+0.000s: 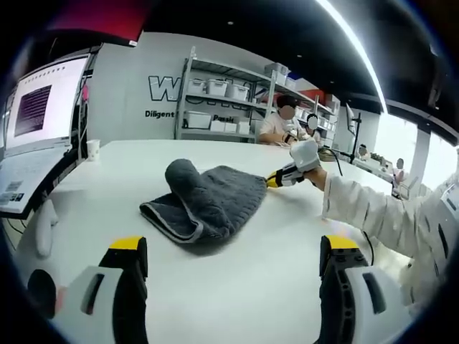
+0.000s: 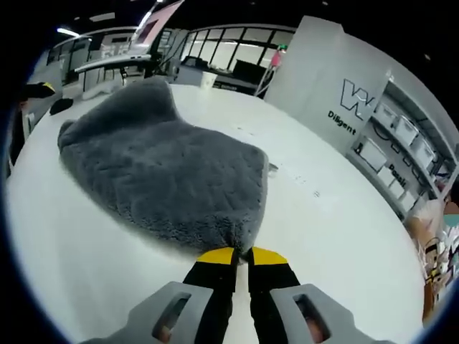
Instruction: Open the folded towel by lifting each exposed corner and separating the folded layers until the towel lies flat within the target outline without major curled edges
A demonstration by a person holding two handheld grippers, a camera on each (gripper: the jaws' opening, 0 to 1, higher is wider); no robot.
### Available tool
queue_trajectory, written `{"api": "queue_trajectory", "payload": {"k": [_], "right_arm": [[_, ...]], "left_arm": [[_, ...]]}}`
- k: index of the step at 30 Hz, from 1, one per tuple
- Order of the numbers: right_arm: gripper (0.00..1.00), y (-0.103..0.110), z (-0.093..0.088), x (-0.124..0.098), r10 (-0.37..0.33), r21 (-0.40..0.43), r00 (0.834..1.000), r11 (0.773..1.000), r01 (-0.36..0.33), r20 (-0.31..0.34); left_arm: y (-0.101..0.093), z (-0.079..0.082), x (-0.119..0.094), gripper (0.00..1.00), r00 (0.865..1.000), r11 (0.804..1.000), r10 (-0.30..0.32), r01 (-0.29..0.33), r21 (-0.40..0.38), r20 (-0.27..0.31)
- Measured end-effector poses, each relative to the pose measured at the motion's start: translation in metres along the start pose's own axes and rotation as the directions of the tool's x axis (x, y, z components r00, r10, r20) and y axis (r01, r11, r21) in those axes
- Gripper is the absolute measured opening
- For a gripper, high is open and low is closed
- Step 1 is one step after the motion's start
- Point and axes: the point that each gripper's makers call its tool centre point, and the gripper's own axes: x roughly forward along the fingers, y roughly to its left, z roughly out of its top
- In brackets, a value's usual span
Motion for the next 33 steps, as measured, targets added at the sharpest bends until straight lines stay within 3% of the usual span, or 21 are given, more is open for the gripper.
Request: {"api": "queue_trajectory", "payload": {"k": [13, 21, 23, 28, 33], "right_arm": [[0.00, -0.013, 0.008, 0.018, -0.016, -0.060, 1.000, 0.998, 0.015, -0.020], [0.00, -0.016, 0.011, 0.025, -0.021, -0.049, 1.000, 0.999, 0.020, -0.020], [0.00, -0.023, 0.015, 0.034, -0.036, -0.106, 0.999, 0.994, 0.032, -0.038], [0.00, -0.027, 0.017, 0.039, -0.044, -0.133, 0.998, 0.990, 0.038, -0.047], [0.03, -0.031, 0.014, 0.036, -0.074, -0.099, 0.996, 0.993, 0.069, -0.044]], "left_arm": [[-0.004, -0.002, -0.001, 0.98, 1.000, 1.000, -0.006, 0.006, -0.005, -0.004], [-0.005, -0.001, -0.001, 0.98, 1.000, 1.000, -0.011, 0.011, -0.007, -0.002], [-0.009, -0.002, 0.000, 0.98, 1.000, 1.000, -0.020, 0.020, -0.014, 0.002], [-0.010, -0.003, 0.002, 0.98, 1.000, 1.000, -0.023, 0.023, -0.016, 0.000], [-0.011, -0.002, 0.002, 0.98, 1.000, 1.000, -0.025, 0.025, -0.016, 0.005]]}}
